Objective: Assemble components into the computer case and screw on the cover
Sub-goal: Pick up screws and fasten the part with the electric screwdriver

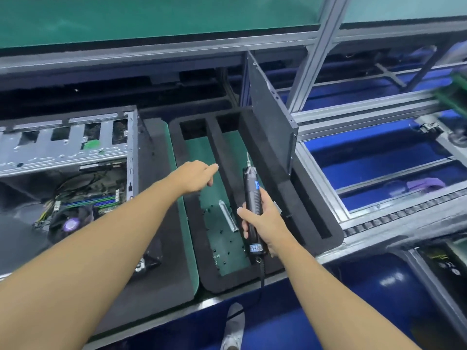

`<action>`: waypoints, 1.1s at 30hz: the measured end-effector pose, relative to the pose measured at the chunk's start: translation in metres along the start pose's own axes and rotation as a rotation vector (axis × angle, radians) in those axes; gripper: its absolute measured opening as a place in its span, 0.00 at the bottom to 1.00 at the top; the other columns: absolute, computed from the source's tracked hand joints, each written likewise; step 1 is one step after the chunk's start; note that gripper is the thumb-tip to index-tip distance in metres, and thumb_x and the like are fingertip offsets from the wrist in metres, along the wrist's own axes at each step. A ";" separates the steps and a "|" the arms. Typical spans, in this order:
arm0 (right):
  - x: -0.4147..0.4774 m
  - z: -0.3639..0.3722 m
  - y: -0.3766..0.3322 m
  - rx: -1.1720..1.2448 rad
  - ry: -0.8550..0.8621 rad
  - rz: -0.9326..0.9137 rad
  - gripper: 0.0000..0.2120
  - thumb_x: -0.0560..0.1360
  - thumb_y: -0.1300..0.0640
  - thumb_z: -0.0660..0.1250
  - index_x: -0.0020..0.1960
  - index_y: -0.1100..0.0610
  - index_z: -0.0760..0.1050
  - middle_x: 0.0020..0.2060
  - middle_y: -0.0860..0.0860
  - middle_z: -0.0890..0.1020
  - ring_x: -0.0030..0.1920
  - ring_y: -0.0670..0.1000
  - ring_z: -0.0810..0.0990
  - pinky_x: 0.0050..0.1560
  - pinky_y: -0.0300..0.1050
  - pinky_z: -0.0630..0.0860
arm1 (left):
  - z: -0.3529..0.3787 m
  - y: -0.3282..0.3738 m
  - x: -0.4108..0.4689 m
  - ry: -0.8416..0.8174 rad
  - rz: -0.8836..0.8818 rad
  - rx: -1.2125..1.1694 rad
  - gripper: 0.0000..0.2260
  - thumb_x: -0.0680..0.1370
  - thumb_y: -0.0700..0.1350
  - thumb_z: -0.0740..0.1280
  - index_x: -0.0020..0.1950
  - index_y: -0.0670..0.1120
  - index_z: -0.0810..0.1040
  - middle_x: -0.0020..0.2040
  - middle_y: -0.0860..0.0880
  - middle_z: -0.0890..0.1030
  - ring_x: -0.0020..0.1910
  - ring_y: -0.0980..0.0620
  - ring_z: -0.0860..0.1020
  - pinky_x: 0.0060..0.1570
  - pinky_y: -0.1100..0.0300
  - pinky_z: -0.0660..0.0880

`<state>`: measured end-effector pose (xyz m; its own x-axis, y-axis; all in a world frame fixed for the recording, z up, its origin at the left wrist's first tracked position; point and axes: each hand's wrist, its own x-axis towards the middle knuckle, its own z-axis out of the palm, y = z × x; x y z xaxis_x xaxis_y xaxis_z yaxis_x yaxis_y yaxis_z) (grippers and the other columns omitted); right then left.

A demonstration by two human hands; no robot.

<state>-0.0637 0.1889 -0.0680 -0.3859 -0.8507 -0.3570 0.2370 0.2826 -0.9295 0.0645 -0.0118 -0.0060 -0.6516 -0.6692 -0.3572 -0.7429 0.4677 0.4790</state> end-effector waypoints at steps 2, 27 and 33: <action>0.014 -0.006 0.004 -0.014 -0.019 0.023 0.35 0.68 0.51 0.78 0.72 0.43 0.68 0.40 0.46 0.82 0.31 0.54 0.78 0.34 0.49 0.80 | 0.003 -0.005 0.010 -0.040 -0.050 0.043 0.20 0.82 0.55 0.53 0.40 0.50 0.80 0.39 0.54 0.80 0.41 0.55 0.77 0.38 0.59 0.68; 0.070 -0.033 0.042 0.178 -0.168 0.124 0.16 0.74 0.59 0.73 0.60 0.49 0.77 0.40 0.53 0.79 0.30 0.56 0.74 0.31 0.47 0.76 | 0.054 -0.043 0.029 -0.078 -0.083 0.498 0.24 0.75 0.59 0.70 0.69 0.55 0.73 0.69 0.51 0.67 0.67 0.47 0.64 0.63 0.52 0.64; 0.070 -0.032 0.042 0.150 -0.173 0.101 0.16 0.75 0.61 0.72 0.61 0.50 0.77 0.41 0.53 0.79 0.29 0.56 0.75 0.31 0.47 0.76 | 0.040 -0.042 0.030 0.213 -0.259 0.415 0.20 0.76 0.46 0.71 0.68 0.55 0.75 0.74 0.51 0.63 0.69 0.45 0.64 0.63 0.50 0.66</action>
<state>-0.1088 0.1554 -0.1350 -0.1985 -0.8882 -0.4144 0.4013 0.3121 -0.8612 0.0701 -0.0285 -0.0692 -0.4255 -0.8752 -0.2301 -0.9015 0.4320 0.0239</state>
